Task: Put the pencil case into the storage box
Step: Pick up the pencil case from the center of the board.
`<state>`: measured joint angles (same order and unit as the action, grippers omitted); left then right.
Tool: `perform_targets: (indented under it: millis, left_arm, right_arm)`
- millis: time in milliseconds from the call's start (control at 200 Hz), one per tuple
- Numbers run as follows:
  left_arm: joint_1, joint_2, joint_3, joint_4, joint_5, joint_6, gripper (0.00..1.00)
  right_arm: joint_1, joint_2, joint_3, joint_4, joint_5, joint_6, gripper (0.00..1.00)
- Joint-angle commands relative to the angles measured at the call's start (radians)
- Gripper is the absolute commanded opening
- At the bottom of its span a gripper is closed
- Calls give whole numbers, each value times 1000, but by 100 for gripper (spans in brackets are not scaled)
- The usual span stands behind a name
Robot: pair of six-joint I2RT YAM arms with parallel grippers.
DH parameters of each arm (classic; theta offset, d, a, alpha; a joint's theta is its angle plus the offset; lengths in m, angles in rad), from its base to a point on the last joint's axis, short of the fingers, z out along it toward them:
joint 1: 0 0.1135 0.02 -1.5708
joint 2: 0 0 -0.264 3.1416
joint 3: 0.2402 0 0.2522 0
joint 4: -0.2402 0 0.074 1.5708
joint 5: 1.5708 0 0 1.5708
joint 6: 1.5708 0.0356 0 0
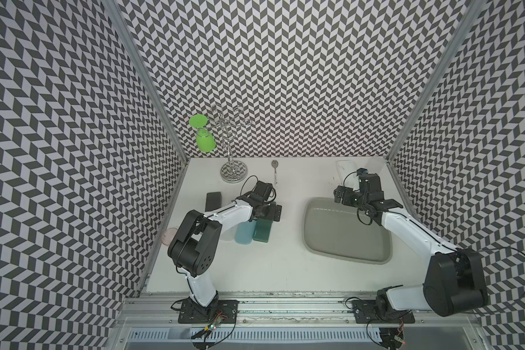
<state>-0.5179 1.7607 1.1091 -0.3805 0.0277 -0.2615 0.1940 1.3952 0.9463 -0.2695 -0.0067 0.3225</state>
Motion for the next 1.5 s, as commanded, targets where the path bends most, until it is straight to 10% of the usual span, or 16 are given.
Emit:
perform_targets:
  millis: [0, 1492]
  left_arm:
    - [-6, -46, -29, -116, -88, -26, 95]
    - [-79, 19, 26, -189, -179, -52, 100]
  right_arm:
    - [3, -28, -26, 3, -13, 1, 100]
    - [1, -43, -32, -43, -4, -31, 100]
